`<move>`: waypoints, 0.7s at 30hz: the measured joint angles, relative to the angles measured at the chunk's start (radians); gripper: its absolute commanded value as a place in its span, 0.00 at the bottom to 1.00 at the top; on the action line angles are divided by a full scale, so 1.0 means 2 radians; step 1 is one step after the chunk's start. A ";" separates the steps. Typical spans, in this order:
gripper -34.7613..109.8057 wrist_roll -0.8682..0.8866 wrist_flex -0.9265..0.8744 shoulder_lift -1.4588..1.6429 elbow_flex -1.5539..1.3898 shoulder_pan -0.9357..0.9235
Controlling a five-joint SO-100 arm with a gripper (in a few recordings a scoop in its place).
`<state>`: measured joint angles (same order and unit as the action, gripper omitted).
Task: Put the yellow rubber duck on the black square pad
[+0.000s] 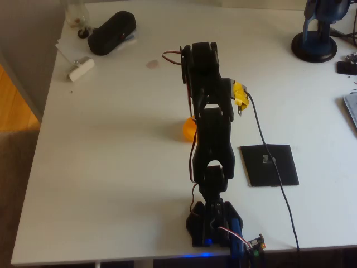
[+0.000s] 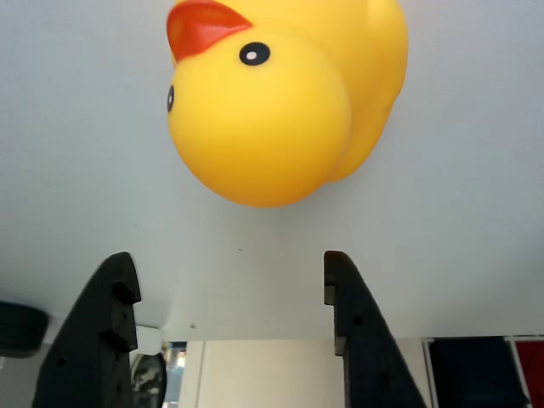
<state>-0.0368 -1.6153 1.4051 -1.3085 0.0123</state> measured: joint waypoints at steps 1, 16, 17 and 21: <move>0.41 0.000 0.000 0.000 -0.002 0.000; 0.41 0.000 0.002 -0.025 -0.002 0.035; 0.41 0.000 0.003 -0.025 -0.002 0.035; 0.41 0.000 0.003 -0.025 -0.002 0.037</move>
<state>-0.0368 -1.6091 1.3545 -1.3116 0.0859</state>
